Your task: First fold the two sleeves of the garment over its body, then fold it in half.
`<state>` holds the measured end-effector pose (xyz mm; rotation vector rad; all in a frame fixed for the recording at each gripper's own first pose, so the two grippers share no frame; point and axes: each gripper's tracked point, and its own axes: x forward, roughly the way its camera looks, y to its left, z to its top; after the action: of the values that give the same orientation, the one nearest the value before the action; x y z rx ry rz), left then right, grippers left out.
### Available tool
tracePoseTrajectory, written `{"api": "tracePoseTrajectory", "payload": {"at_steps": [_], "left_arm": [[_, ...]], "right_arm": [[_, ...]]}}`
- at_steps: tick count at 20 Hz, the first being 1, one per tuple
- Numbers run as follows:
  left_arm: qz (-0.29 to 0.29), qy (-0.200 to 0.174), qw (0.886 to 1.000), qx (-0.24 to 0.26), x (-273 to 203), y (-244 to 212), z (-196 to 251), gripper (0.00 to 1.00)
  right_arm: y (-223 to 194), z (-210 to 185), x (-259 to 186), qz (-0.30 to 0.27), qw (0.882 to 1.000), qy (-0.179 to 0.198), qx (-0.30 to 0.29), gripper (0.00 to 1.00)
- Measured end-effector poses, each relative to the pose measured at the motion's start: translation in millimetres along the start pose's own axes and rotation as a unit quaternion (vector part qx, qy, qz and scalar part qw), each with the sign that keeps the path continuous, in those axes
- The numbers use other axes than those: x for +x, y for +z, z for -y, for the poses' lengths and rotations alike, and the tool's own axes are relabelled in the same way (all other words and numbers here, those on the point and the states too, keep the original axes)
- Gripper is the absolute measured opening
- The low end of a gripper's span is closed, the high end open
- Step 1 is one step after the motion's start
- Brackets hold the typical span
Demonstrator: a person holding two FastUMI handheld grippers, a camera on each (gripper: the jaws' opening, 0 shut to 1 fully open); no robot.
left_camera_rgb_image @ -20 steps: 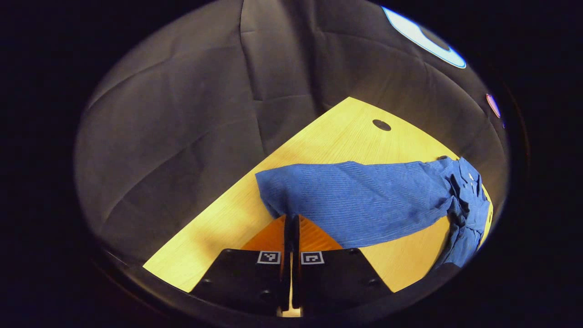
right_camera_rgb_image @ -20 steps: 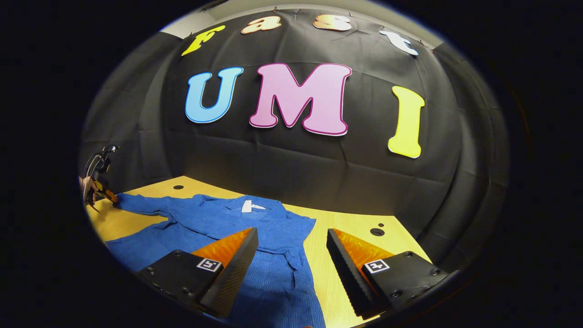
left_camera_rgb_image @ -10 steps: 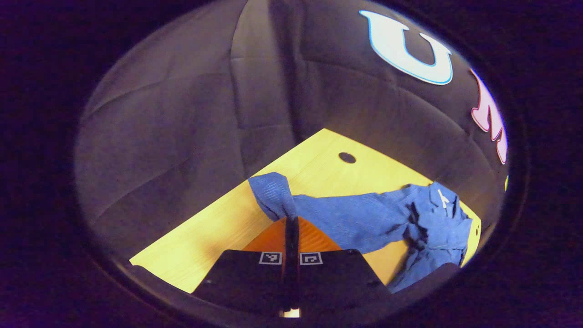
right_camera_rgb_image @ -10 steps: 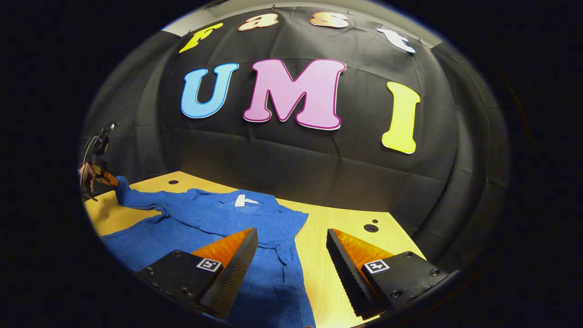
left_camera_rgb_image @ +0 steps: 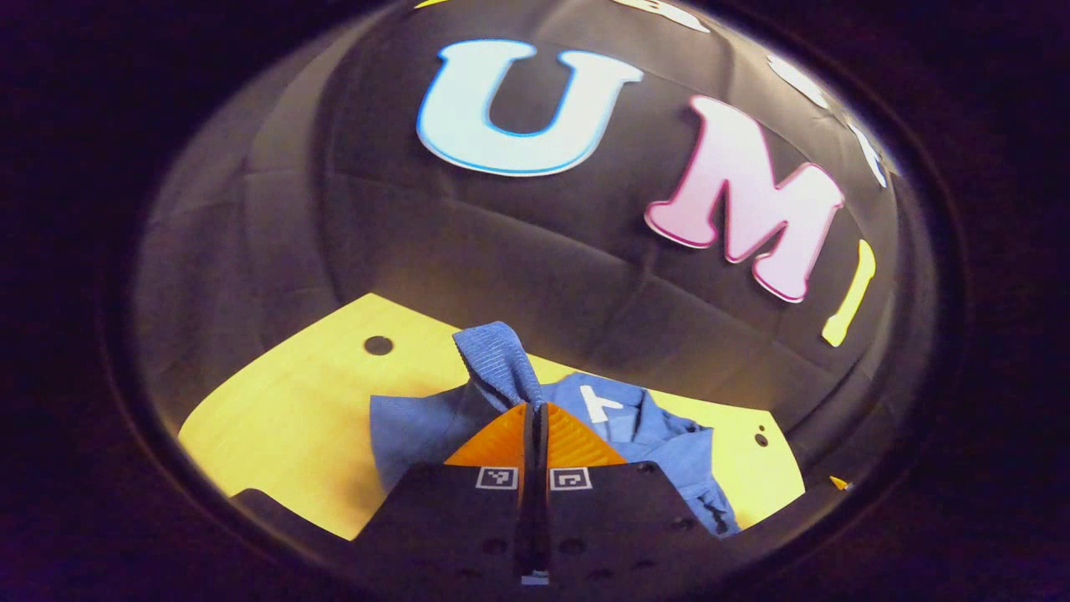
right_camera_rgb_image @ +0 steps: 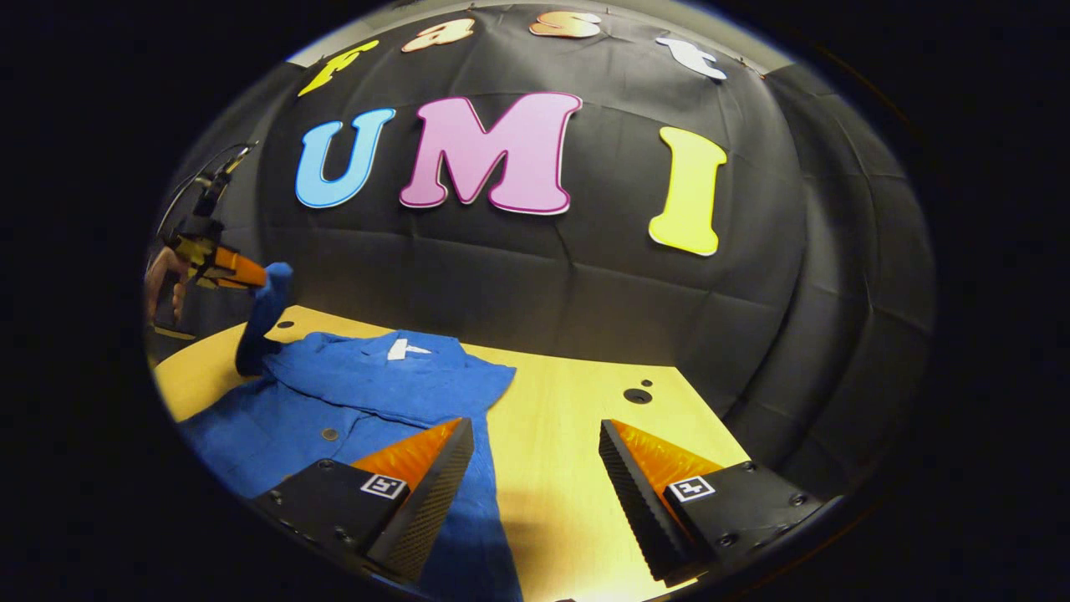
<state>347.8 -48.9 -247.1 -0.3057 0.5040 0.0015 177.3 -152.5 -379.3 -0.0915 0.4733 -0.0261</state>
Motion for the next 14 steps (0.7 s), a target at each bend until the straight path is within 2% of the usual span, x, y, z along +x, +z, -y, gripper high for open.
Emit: {"api": "tracePoseTrajectory", "payload": {"at_steps": [4, 8, 9, 10, 12, 13, 14], "left_arm": [[-0.031, -0.094, 0.995, -0.008, 42.0, -36.6, 124.4, 0.0], [-0.05, -0.142, 0.988, -0.017, 70.9, -71.2, 193.8, 0.01], [-0.058, -0.147, 0.987, -0.019, 73.8, -79.8, 197.7, 0.09], [-0.065, -0.15, 0.986, -0.024, 78.2, -85.3, 209.1, 0.27], [-0.067, -0.149, 0.986, -0.029, 80.3, -92.4, 215.8, 0.52], [-0.063, -0.144, 0.987, -0.024, 70.5, -90.2, 209.6, 0.87], [-0.056, -0.135, 0.989, -0.016, 67.9, -91.9, 200.5, 0.86]], "right_arm": [[-24.9, 25.9, -10.3, -0.035, 0.999, -0.02, 0.024, 0.97], [-34.5, 43.7, -23.9, -0.043, 0.998, -0.034, 0.024, 0.97], [-37.3, 44.0, -24.7, -0.047, 0.998, -0.034, 0.024, 0.97], [-41.3, 43.0, -26.5, -0.052, 0.998, -0.032, 0.029, 0.97], [-54.7, 37.5, -38.7, -0.072, 0.996, -0.023, 0.048, 0.97], [-60.4, 31.9, -44.8, -0.08, 0.995, -0.02, 0.055, 0.97], [-66.0, 26.8, -49.5, -0.089, 0.994, -0.017, 0.059, 0.97]]}}
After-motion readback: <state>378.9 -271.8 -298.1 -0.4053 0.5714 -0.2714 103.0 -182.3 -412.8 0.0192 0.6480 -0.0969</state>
